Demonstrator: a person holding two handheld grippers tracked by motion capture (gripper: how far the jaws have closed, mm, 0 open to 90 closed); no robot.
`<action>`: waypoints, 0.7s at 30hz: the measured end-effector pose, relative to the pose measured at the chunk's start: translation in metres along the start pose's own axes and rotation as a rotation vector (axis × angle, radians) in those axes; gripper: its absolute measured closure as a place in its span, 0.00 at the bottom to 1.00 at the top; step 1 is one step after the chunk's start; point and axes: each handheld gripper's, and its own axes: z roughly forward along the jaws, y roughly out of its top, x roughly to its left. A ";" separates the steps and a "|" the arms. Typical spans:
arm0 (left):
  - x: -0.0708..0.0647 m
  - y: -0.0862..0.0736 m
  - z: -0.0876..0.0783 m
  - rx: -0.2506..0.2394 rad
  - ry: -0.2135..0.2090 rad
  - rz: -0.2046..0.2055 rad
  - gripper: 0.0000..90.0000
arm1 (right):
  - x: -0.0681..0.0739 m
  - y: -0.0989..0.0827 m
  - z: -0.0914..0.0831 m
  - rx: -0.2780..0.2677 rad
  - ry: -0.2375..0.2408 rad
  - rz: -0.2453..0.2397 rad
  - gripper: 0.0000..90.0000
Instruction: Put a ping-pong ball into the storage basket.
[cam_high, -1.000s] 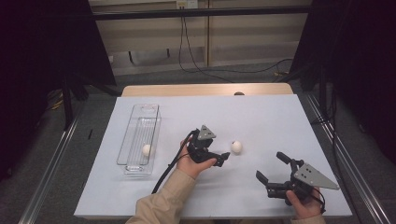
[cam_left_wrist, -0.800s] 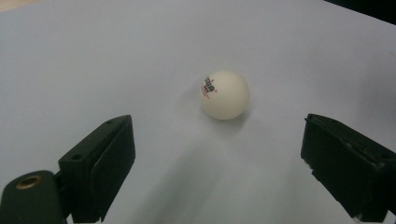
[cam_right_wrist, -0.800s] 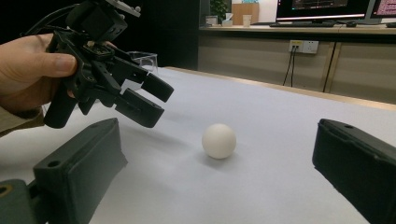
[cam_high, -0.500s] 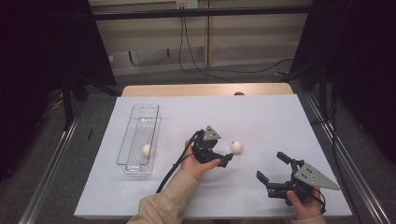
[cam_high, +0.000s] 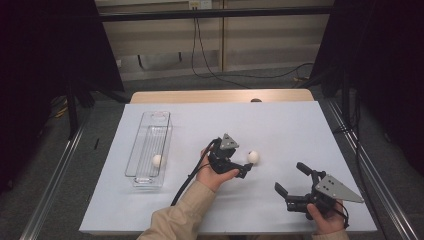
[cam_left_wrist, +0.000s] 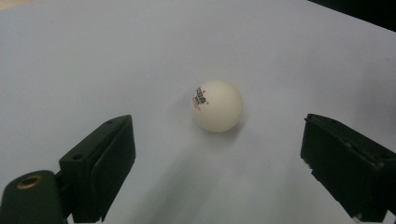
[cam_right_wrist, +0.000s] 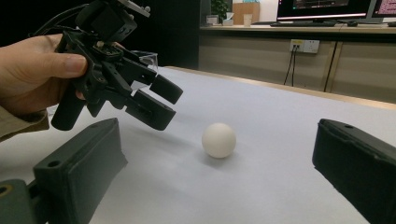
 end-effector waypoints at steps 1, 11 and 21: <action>0.001 0.000 0.001 0.002 -0.003 -0.001 0.11 | 0.000 0.000 0.000 0.001 0.001 -0.003 0.01; -0.003 0.001 0.006 0.009 -0.006 0.007 0.11 | 0.001 0.001 -0.001 -0.005 0.000 -0.003 0.01; -0.004 0.002 0.009 0.014 -0.006 0.011 0.11 | 0.000 0.001 -0.001 -0.004 0.003 -0.002 0.01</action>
